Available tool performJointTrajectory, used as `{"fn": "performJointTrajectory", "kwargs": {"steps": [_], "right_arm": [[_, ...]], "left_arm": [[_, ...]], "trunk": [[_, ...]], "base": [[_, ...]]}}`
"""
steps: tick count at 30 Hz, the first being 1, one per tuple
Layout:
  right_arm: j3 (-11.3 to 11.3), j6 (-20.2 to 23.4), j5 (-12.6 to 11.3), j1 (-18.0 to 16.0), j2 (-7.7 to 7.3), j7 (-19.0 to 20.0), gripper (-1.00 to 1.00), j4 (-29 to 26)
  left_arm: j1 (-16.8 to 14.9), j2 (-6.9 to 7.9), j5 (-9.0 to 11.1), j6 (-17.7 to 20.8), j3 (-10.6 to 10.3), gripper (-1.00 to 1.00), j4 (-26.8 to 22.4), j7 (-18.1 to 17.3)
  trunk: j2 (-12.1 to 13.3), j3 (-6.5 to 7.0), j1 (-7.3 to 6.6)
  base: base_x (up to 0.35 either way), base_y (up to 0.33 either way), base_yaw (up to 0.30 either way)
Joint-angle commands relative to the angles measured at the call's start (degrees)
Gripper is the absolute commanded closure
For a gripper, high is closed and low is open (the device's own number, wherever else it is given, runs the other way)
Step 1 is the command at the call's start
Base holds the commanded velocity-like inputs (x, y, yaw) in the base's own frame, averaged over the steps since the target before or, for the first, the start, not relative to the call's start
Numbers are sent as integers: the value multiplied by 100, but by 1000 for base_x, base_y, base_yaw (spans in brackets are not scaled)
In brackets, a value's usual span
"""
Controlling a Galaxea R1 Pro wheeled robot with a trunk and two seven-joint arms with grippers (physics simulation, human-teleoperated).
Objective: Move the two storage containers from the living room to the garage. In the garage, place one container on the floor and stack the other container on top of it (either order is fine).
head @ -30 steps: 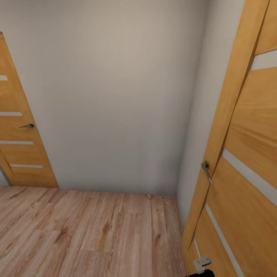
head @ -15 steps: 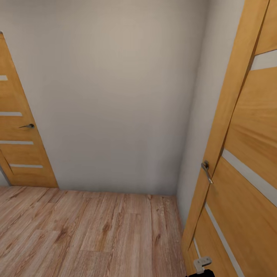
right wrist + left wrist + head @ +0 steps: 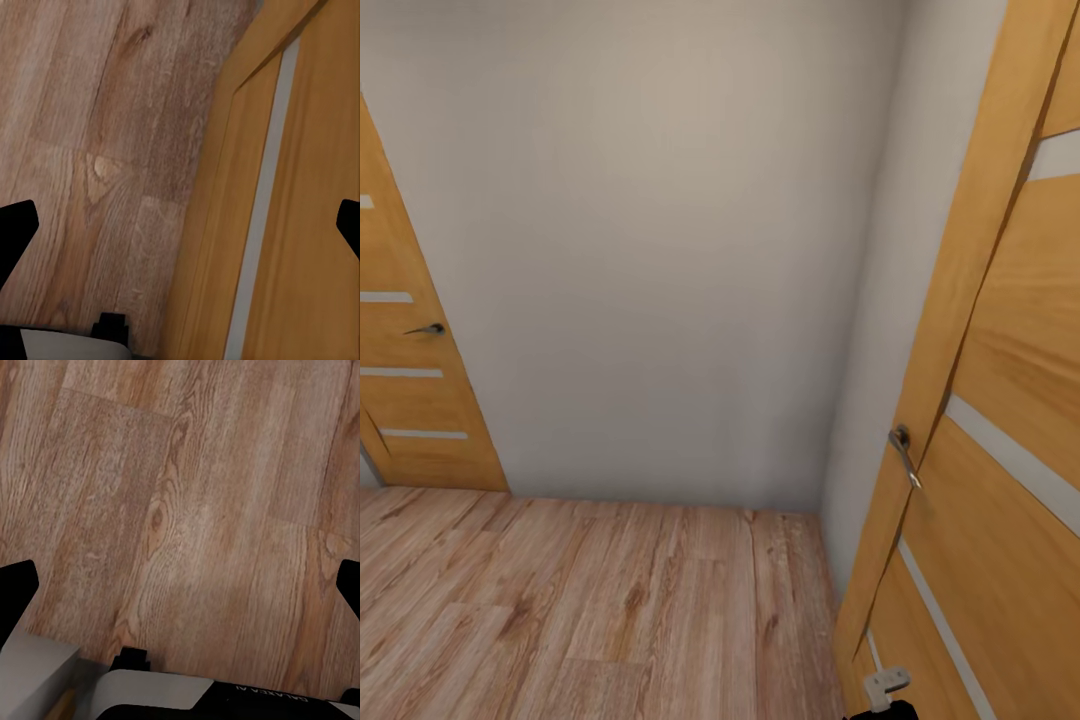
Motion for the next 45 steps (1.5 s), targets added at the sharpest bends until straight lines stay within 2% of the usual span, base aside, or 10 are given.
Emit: {"fn": "performJointTrajectory", "kwargs": {"steps": [1,45], "right_arm": [[37,-28,28,-9,0,-18,-100,18],[37,-28,28,-9,0,-18,-100,18]], "left_arm": [[-5,-1,19,-19,1,-100,5,10],[-5,-1,14,-24,3,-100,5,10]], "trunk": [[-13,-13,5],[-13,-13,5]], "base": [[68,0,0],[87,0,0]]}}
